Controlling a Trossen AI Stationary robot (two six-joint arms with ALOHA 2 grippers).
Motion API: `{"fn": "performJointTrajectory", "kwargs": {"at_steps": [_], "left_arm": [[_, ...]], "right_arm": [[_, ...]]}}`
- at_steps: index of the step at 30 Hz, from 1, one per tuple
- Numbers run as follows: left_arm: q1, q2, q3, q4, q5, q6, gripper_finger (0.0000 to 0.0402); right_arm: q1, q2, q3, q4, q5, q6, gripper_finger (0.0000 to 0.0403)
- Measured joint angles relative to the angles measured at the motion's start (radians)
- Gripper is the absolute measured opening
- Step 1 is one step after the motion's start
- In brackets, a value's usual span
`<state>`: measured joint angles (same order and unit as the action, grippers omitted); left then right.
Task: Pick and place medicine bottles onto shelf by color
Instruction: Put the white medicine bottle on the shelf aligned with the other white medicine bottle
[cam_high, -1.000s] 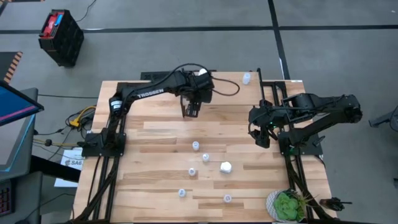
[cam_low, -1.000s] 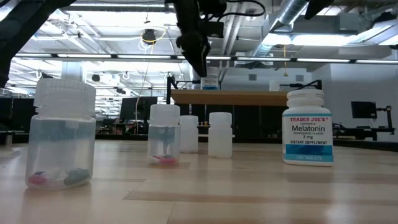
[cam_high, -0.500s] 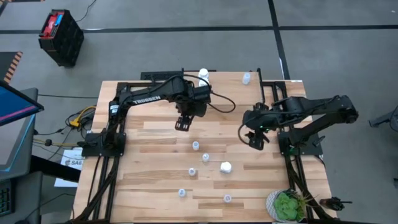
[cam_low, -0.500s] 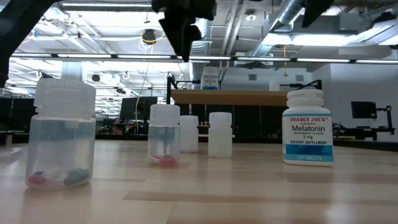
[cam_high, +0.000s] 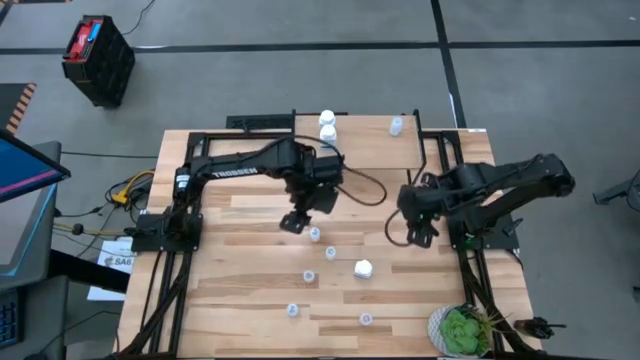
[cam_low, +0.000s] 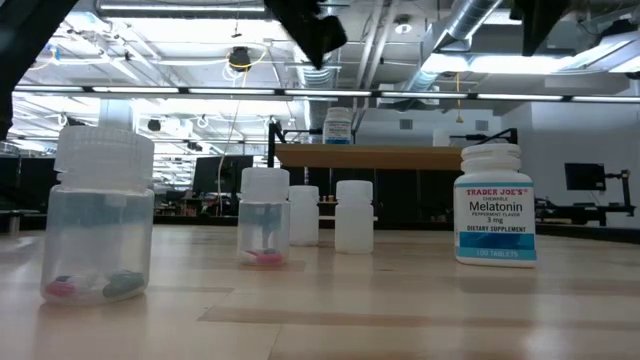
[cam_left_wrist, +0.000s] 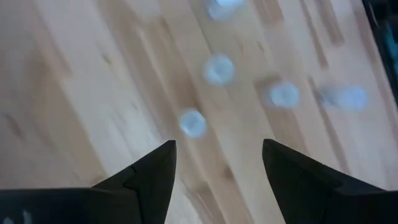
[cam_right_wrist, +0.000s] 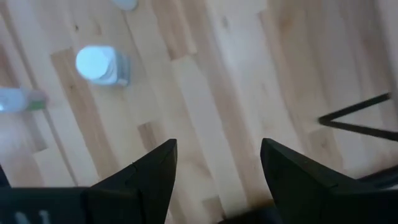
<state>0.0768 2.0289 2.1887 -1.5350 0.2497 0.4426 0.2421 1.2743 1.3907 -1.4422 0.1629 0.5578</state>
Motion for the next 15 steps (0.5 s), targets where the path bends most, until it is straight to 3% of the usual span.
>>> {"fn": "performJointTrajectory", "kwargs": {"at_steps": [4,15], "left_arm": [[0.000,-0.003,-0.012,-0.029,0.003,-0.064,0.0224],[0.006,-0.110,-0.163,-0.035,0.007,-0.082,0.0224]], "right_arm": [[0.072,0.001,-0.083,0.077,0.000,0.026,0.0254],[0.192,0.008,-0.330,0.560,0.001,0.060,0.0254]]}}
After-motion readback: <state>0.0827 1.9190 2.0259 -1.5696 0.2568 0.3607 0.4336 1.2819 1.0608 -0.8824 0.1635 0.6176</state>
